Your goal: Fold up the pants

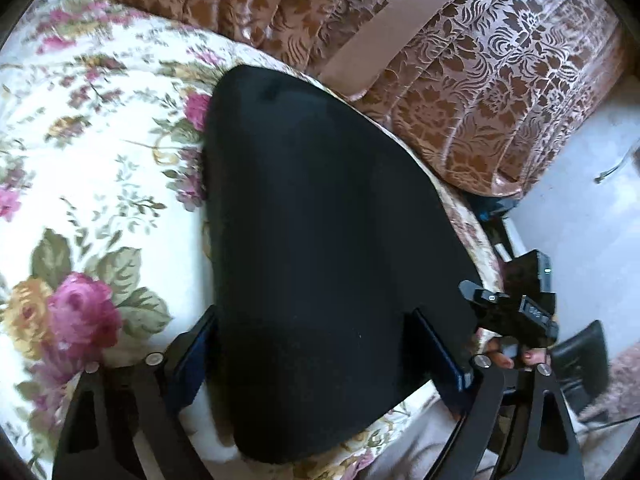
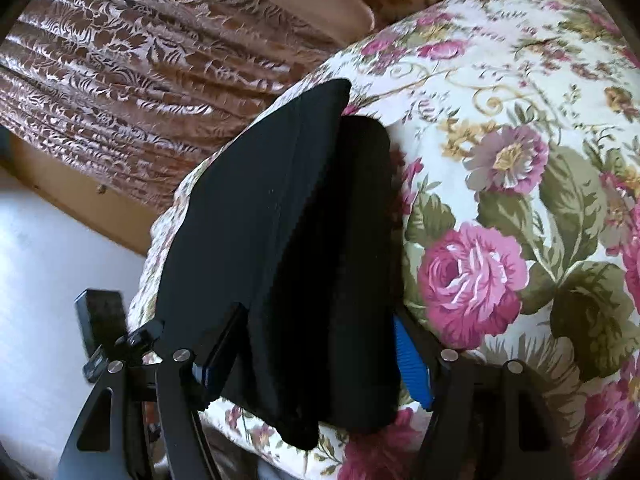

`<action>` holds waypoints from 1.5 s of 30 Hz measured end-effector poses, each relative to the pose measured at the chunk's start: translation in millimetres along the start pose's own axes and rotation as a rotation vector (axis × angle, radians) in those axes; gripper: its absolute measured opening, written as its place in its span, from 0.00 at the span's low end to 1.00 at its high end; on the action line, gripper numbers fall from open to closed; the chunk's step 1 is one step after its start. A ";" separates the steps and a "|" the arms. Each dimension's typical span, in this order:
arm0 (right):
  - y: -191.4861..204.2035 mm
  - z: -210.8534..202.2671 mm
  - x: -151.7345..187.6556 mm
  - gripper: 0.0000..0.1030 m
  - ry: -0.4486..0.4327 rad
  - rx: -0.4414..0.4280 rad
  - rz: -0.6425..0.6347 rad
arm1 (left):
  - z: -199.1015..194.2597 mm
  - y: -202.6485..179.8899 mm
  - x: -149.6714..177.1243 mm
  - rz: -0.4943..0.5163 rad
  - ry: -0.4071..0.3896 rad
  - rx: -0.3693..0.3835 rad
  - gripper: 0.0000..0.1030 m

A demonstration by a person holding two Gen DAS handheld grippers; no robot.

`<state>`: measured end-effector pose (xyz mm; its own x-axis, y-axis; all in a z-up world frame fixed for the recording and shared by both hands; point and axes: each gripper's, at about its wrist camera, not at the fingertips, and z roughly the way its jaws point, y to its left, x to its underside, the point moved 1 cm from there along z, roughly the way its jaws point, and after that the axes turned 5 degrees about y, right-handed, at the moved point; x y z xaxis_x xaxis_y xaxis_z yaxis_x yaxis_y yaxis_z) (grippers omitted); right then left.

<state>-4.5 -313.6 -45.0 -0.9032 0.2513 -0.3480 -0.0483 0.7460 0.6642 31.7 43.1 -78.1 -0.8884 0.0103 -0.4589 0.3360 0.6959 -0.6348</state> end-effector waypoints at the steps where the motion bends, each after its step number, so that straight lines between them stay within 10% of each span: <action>1: -1.1 1.7 -1.6 0.71 0.007 -0.009 0.008 | 2.5 -0.6 -1.6 0.002 0.005 0.003 0.88; 5: 4.5 12.9 -10.6 0.71 0.007 0.008 -0.003 | 11.8 -6.8 -7.0 0.052 0.010 -0.014 0.88; 13: 30.4 12.2 -13.1 0.51 -0.098 0.093 -0.144 | 2.5 -23.0 -8.2 0.107 -0.061 -0.113 0.56; 24: 68.9 0.7 -37.9 0.49 -0.229 0.161 -0.322 | -11.1 -54.6 -29.2 0.289 -0.188 -0.277 0.53; 45: 38.7 91.7 -243.2 0.49 -0.358 0.199 -0.203 | 74.6 -10.3 -231.5 0.297 -0.313 -0.446 0.54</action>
<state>252.3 -289.3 4.7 -0.6782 0.2587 -0.6878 -0.0950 0.8972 0.4312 257.3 -20.0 -11.7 -0.6205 0.0853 -0.7795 0.3315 0.9294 -0.1622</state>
